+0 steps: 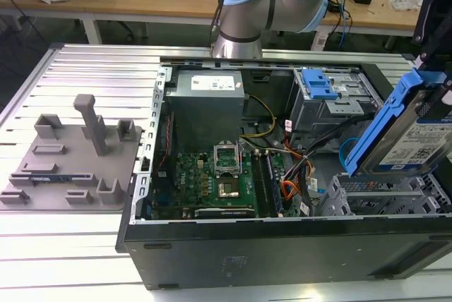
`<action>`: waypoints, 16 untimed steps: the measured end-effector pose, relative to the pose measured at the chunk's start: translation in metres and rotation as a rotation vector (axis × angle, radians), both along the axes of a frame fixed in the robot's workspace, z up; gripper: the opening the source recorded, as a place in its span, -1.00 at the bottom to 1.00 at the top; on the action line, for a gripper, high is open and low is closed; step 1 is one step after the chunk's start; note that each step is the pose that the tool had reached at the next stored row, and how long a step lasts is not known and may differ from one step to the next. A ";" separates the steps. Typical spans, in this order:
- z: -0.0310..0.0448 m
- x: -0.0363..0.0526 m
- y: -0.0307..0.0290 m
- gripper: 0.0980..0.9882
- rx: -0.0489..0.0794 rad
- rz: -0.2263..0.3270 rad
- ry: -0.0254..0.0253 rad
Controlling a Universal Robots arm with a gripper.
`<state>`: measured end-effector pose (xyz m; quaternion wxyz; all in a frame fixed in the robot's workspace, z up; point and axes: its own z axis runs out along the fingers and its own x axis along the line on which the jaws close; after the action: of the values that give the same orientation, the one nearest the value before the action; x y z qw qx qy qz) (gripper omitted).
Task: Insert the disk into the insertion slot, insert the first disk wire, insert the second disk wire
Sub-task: 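Insert the disk into the insertion slot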
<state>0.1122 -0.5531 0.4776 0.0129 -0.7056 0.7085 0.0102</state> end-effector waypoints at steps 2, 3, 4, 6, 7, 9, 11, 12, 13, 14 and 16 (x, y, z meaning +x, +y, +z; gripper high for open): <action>-0.0020 0.0000 0.0000 -0.40 0.000 0.001 0.0001; -0.0025 0.0000 0.0000 -0.40 0.000 0.001 0.0001; -0.0030 0.0000 0.0000 -0.40 0.000 0.002 0.0002; -0.0036 0.0000 0.0000 -0.40 0.000 0.002 0.0001; -0.0037 0.0000 0.0000 -0.40 0.000 0.002 0.0002; -0.0044 0.0000 0.0000 -0.40 0.000 0.002 0.0001; -0.0050 0.0000 0.0000 -0.40 0.000 0.002 0.0002; -0.0054 0.0000 0.0000 -0.40 0.000 0.002 0.0002; -0.0057 0.0000 0.0000 -0.40 0.000 0.002 0.0002; -0.0060 0.0001 0.0000 -0.40 0.000 0.002 0.0002; -0.0067 0.0005 0.0000 -0.40 0.000 0.002 0.0002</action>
<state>0.1127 -0.5531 0.4710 0.0128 -0.7062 0.7079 0.0102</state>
